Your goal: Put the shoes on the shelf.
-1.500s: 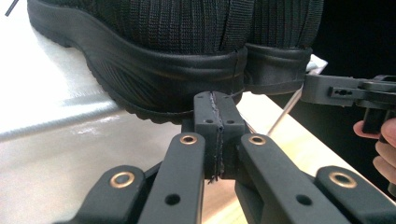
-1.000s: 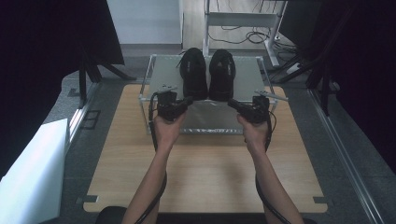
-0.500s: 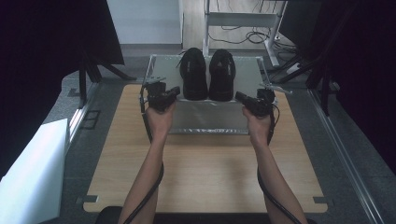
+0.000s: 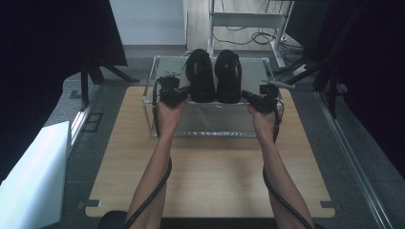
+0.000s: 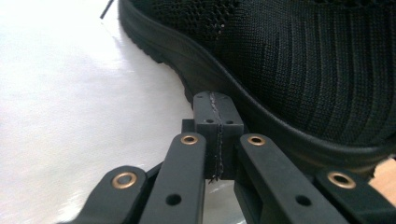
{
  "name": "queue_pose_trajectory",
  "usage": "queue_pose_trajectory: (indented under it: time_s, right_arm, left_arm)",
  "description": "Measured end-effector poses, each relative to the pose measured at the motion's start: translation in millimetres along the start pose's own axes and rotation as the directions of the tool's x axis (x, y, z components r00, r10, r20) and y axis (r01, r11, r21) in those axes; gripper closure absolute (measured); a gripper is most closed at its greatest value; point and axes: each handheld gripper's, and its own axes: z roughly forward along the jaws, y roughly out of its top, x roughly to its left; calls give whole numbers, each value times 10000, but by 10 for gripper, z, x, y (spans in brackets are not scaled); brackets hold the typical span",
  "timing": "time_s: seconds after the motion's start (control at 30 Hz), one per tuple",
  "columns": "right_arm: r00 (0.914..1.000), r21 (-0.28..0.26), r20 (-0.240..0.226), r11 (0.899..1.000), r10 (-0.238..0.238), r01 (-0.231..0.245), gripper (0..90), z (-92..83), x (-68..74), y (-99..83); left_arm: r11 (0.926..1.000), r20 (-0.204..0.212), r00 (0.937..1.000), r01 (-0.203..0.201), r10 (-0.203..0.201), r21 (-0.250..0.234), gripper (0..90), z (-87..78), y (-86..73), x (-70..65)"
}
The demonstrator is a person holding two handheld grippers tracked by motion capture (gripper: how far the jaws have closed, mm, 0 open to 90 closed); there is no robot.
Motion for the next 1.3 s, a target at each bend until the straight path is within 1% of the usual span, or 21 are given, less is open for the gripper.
queue_pose_trajectory:
  time_s: [0.07,0.1,0.17,0.27,0.4,0.53,0.57,0.63,0.67,0.73,0.8,0.83,0.9,0.93,0.97,1.03,1.07,1.1,1.17,1.2,1.3]
  right_arm:
    - [10000,-3,64,10000,-5,5,900,-24,-61,6]
    - [9999,-14,45,10000,92,-92,900,-33,-91,6]
    - [9998,-20,-39,9998,178,-178,900,-24,-109,5]
    - [10000,91,-19,10000,32,-32,900,-3,-62,7]
    - [9996,153,-267,9999,44,-39,900,21,-21,-3]
    - [9989,218,-469,9997,-92,103,900,64,74,-17]
    - [9987,257,-500,9996,-119,132,900,72,101,-18]
    - [9987,261,-442,9993,-253,265,900,81,136,-21]
    - [9987,242,-451,9994,-227,238,900,79,132,-22]
    - [9980,249,-633,9997,-13,29,900,69,92,-26]
    - [9979,261,-648,9997,37,-20,900,66,78,-22]
    - [9985,181,-533,9998,103,-93,900,68,81,-15]
    - [9997,59,-141,9998,178,-177,900,77,99,10]
    - [9997,29,-113,9998,194,-194,900,90,106,20]
    - [9998,57,-89,9998,186,-185,900,101,115,33]
    - [9999,81,74,9999,110,-111,900,127,117,53]
    - [9998,96,33,9998,172,-172,900,134,107,56]
    - [9997,127,-13,9997,232,-232,900,141,89,59]
    - [9998,301,-78,9994,174,-172,900,154,52,63]
    - [9996,347,-96,9991,259,-256,900,155,35,66]
    - [9992,352,-178,9987,366,-360,900,141,-8,67]
  left_arm:
    - [9998,73,9998,-198,198,45,900,28,11,-51]
    - [9997,41,9997,-242,241,84,900,33,18,-59]
    - [9997,68,9998,-200,199,111,900,30,22,-40]
    - [10000,117,9999,-69,68,71,900,15,16,12]
    - [9998,-162,9998,-117,120,171,900,-18,17,39]
    - [9998,-152,9997,178,-176,114,900,-73,-24,134]
    - [9997,-130,9997,211,-210,110,900,-85,-32,146]
    - [9998,-107,9999,132,-131,134,900,-96,-36,144]
    - [9998,-113,9999,96,-94,148,900,-93,-32,139]
    - [9996,-84,10000,-29,32,263,900,-93,2,140]
    - [9999,11,10000,91,-91,80,900,-98,62,164]
    - [9999,-177,9998,127,-126,38,900,-91,102,162]
    - [9994,-510,9986,-103,119,324,900,-27,163,135]
    - [9981,-832,9960,-278,323,544,900,12,192,120]
    - [9974,-997,9944,-296,361,658,900,45,216,117]
    - [9970,-784,9969,-33,94,773,900,74,242,162]
    - [9972,-630,9980,42,5,750,900,80,243,176]
    - [9970,-560,9984,8,36,769,900,81,240,177]
    - [9965,-421,9991,-22,57,833,900,86,248,175]
    - [9965,-366,9993,13,18,832,900,95,253,170]
    - [9962,-358,9993,-40,72,872,900,130,260,130]
